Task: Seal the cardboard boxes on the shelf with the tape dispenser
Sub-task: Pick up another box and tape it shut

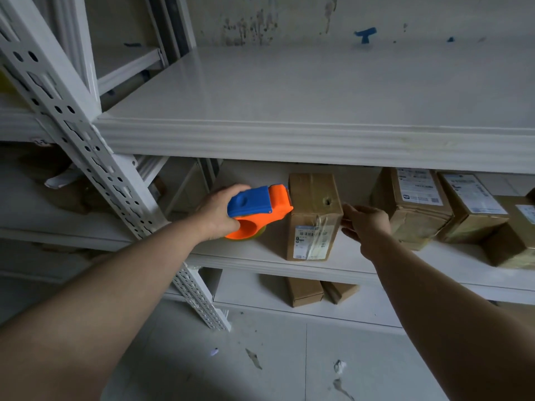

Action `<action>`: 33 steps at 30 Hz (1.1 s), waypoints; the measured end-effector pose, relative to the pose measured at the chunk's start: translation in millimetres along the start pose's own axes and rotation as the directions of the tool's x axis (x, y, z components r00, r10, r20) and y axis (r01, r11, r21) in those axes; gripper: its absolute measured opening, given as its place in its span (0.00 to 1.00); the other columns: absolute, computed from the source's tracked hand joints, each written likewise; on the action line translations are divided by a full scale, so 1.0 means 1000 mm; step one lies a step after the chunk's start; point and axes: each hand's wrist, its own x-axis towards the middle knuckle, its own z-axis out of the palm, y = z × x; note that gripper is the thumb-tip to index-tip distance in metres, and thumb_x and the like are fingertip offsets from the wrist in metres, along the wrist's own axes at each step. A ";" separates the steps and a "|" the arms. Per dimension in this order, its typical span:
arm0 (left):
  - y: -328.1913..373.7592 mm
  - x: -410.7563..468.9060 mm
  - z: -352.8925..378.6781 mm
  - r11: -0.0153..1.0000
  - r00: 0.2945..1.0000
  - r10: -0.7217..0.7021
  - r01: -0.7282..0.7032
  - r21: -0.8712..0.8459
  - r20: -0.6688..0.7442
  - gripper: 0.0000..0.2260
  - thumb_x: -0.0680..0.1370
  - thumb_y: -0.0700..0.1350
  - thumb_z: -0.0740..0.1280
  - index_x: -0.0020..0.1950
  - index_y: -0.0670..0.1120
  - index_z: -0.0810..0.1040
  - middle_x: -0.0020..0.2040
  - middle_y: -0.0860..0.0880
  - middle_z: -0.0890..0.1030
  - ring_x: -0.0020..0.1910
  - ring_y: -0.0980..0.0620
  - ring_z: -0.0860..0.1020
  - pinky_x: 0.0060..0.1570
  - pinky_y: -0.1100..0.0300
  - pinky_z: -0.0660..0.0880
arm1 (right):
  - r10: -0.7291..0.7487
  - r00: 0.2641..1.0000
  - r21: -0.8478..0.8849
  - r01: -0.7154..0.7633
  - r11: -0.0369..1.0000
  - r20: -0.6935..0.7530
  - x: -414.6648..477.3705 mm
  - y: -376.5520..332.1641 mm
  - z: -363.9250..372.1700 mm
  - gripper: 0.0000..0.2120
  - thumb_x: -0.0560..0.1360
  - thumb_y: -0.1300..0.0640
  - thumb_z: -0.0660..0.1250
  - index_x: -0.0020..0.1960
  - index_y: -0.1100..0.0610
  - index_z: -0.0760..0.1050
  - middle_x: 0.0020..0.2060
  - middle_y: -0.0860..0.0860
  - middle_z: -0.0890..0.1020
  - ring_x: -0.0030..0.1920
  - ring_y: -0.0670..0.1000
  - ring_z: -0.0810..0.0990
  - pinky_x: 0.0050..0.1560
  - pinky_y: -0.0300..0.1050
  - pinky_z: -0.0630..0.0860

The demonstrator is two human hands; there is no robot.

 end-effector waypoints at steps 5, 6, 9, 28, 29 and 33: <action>0.002 0.002 0.008 1.000 1.000 -0.014 0.013 0.026 0.013 0.36 0.67 0.30 0.68 0.70 0.55 0.67 0.58 0.50 0.74 0.56 0.49 0.75 0.57 0.48 0.75 | -0.250 0.964 -0.369 0.200 0.908 -0.094 0.004 0.005 0.005 0.08 0.75 0.47 0.68 0.47 0.49 0.82 0.39 0.49 0.83 0.45 0.56 0.82 0.48 0.58 0.81; 0.002 0.003 0.008 0.999 1.000 -0.018 0.018 0.033 0.016 0.36 0.67 0.30 0.68 0.70 0.55 0.67 0.58 0.50 0.74 0.56 0.49 0.75 0.56 0.48 0.75 | -0.245 0.965 -0.430 0.182 0.884 -0.094 0.007 0.006 0.004 0.15 0.74 0.43 0.67 0.57 0.48 0.80 0.45 0.49 0.83 0.47 0.56 0.81 0.49 0.58 0.81; 0.000 0.003 0.007 0.999 1.000 -0.022 0.022 0.036 -0.008 0.34 0.67 0.30 0.68 0.68 0.55 0.69 0.57 0.50 0.75 0.55 0.48 0.76 0.55 0.49 0.76 | -0.154 0.986 -0.515 0.105 0.851 -0.055 0.012 0.014 -0.005 0.33 0.72 0.43 0.68 0.74 0.45 0.62 0.54 0.48 0.78 0.50 0.55 0.79 0.50 0.54 0.81; -0.012 -0.001 -0.002 0.999 1.000 0.015 -0.015 0.032 0.013 0.33 0.68 0.30 0.67 0.68 0.53 0.69 0.56 0.50 0.76 0.54 0.49 0.75 0.50 0.54 0.73 | -0.384 0.863 -0.594 0.505 0.626 0.329 -0.028 -0.004 0.032 0.31 0.76 0.40 0.63 0.76 0.45 0.60 0.65 0.51 0.77 0.62 0.51 0.76 0.62 0.47 0.75; -0.014 0.001 -0.004 0.999 0.999 0.023 -0.024 0.028 0.025 0.33 0.67 0.30 0.68 0.68 0.53 0.69 0.56 0.50 0.76 0.55 0.48 0.76 0.51 0.53 0.75 | -0.372 0.871 -0.575 0.491 0.654 0.320 -0.031 -0.004 0.033 0.31 0.76 0.41 0.63 0.76 0.45 0.60 0.65 0.51 0.76 0.63 0.51 0.75 0.63 0.49 0.74; -0.027 0.010 -0.013 0.997 0.996 0.063 -0.066 0.043 0.067 0.33 0.66 0.30 0.68 0.67 0.54 0.69 0.56 0.50 0.76 0.55 0.48 0.76 0.55 0.49 0.76 | -0.346 0.879 -0.555 0.476 0.682 0.328 -0.043 -0.005 0.037 0.34 0.75 0.45 0.67 0.77 0.48 0.58 0.65 0.50 0.75 0.64 0.51 0.74 0.64 0.48 0.73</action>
